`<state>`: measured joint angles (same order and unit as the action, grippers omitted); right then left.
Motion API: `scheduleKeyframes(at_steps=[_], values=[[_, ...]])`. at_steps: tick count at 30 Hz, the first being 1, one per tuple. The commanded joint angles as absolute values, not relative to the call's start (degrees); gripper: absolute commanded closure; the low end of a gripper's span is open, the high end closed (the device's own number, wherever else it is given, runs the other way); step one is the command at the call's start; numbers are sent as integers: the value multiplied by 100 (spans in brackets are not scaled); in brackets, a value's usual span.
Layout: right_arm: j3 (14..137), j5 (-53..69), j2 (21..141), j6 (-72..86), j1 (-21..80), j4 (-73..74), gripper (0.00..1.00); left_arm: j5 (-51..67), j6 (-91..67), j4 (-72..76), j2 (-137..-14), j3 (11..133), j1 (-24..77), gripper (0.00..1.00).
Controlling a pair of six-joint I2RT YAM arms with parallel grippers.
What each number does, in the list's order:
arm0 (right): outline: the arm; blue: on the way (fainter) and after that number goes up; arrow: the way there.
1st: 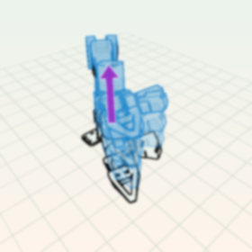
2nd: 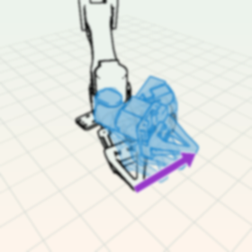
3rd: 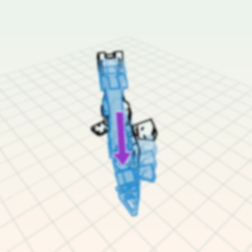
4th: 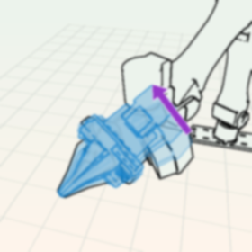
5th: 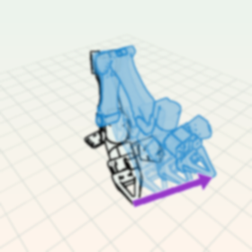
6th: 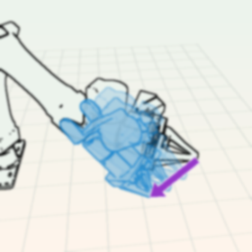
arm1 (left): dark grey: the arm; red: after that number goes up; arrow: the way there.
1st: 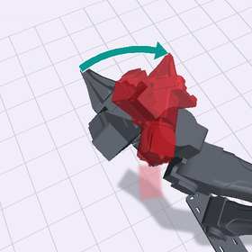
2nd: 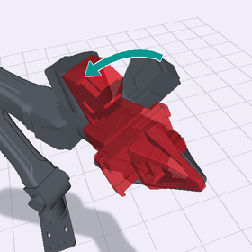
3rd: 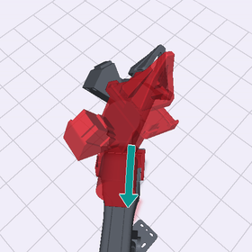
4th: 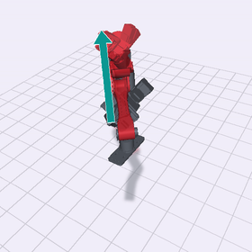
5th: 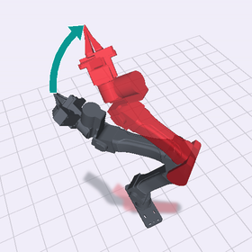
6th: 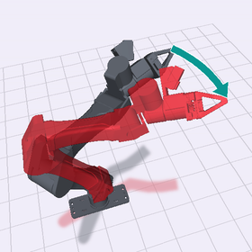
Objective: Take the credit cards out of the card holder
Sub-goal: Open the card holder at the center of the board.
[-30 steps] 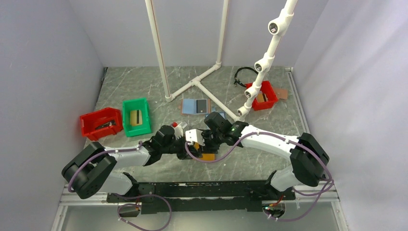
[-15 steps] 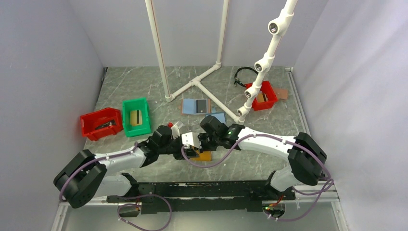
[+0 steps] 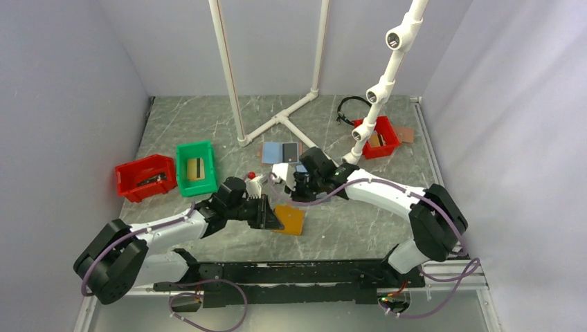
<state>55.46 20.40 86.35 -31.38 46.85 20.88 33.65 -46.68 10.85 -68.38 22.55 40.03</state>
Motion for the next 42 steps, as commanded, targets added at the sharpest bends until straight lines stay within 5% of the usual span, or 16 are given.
scheduleKeyframes(at_steps=[1, 10, 18, 23, 42], values=[[6014, 3398, 8942, -2499, 4186, 2465, 100, 3959, -2891, 1005, -6499, 2679, 3987, 100], [6318, 4028, 9508, -1964, 3916, 2790, 95, 3689, -554, 181, -6101, 3105, 3987, 98], [6382, 5207, 9117, -2424, 3709, 3226, 35, 3856, 530, 99, -6117, 3207, 4014, 100], [6295, 5101, 8471, -2694, 3608, 3230, 13, 3640, 1037, -350, -6078, 3340, 4167, 100], [6316, 6121, 8714, -2980, 3677, 3624, 11, 3934, 1881, -165, -5744, 3399, 4605, 100]])
